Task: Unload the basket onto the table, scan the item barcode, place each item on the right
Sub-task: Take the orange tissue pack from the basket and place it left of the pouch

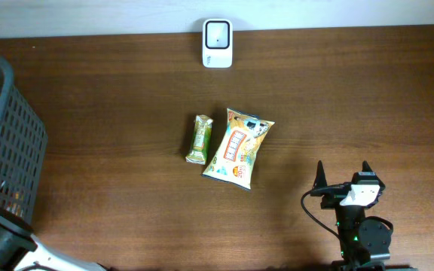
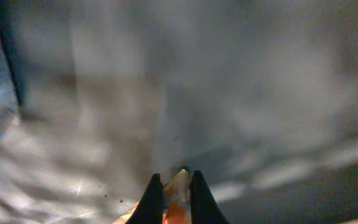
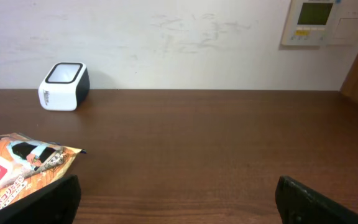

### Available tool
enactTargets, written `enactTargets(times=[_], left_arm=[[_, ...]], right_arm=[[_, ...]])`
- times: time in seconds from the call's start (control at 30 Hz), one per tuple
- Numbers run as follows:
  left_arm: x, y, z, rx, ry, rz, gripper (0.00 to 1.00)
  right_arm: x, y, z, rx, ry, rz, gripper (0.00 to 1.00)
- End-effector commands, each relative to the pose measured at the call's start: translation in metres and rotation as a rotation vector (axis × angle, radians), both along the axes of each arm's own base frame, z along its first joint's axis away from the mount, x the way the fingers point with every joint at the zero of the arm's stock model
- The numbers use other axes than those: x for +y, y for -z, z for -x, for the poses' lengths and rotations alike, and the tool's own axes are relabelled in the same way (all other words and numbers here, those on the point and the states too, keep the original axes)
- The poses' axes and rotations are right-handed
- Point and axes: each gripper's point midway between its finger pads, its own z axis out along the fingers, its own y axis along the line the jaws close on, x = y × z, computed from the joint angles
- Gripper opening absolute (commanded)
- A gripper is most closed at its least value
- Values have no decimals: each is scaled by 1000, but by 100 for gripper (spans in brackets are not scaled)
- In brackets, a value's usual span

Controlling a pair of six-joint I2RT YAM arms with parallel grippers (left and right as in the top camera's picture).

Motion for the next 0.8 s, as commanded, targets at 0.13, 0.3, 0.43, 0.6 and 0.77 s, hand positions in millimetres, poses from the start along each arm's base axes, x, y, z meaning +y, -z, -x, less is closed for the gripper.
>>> enactTargets(times=[0.13,0.3,0.43,0.6,0.77], left_arm=[[39,-250,-71,-430,53,-327,0],[-116,-332,-125,-589,407,-343,0],[-271,-240,-192,-485,802,-117,0],[-382,-82,-215,-343,945,5,0],[-439,-15,-206,-263,1074,46,64]], right_arm=[[-1,3,0,8,6,4,99],[-1,3,0,8,6,4,99],[-1,3,0,8,6,4,99],[-1,3,0,8,6,4,98],[-1,3,0,8,6,4,99]])
